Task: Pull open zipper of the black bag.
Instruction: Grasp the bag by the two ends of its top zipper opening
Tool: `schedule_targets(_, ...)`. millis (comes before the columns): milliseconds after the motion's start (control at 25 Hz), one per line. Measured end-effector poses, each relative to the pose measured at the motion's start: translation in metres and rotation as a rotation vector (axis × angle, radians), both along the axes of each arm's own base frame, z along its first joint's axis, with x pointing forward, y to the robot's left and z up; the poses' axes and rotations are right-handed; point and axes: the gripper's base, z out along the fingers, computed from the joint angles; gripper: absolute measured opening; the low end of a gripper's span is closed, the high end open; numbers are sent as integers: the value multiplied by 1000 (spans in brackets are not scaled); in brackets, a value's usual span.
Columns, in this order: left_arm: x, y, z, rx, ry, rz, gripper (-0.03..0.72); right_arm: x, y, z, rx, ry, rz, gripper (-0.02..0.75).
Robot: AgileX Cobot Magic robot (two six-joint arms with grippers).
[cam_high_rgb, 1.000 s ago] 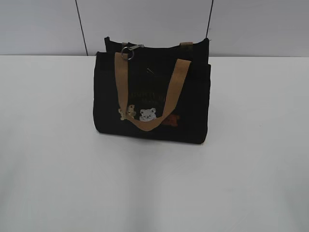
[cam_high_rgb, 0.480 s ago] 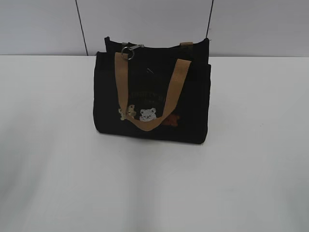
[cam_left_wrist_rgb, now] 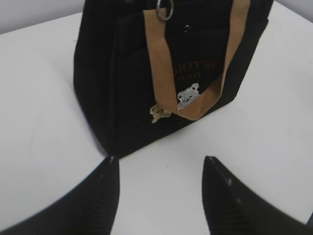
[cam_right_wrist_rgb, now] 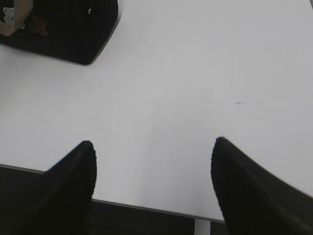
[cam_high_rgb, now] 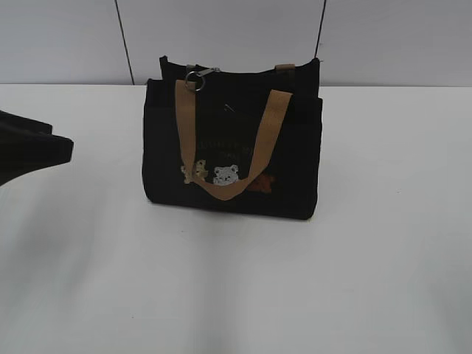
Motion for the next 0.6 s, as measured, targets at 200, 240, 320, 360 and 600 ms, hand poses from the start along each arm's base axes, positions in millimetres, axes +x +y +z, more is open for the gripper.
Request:
schedule_targets(200, 21, -5, -22, -10, -33, -98, 428, 0, 0, 0, 0, 0, 0, 553)
schedule_targets(240, 25, -5, -27, -18, -29, -99, 445, 0, 0, 0, 0, 0, 0, 553)
schedule_targets(320, 35, -5, -34, -20, -33, -100, 482, 0, 0, 0, 0, 0, 0, 553)
schedule_targets(360, 41, -5, -37, -23, -35, -97, 498, 0, 0, 0, 0, 0, 0, 553)
schedule_targets(600, 75, -4, -51, -17, -13, -103, 528, 0, 0, 0, 0, 0, 0, 553)
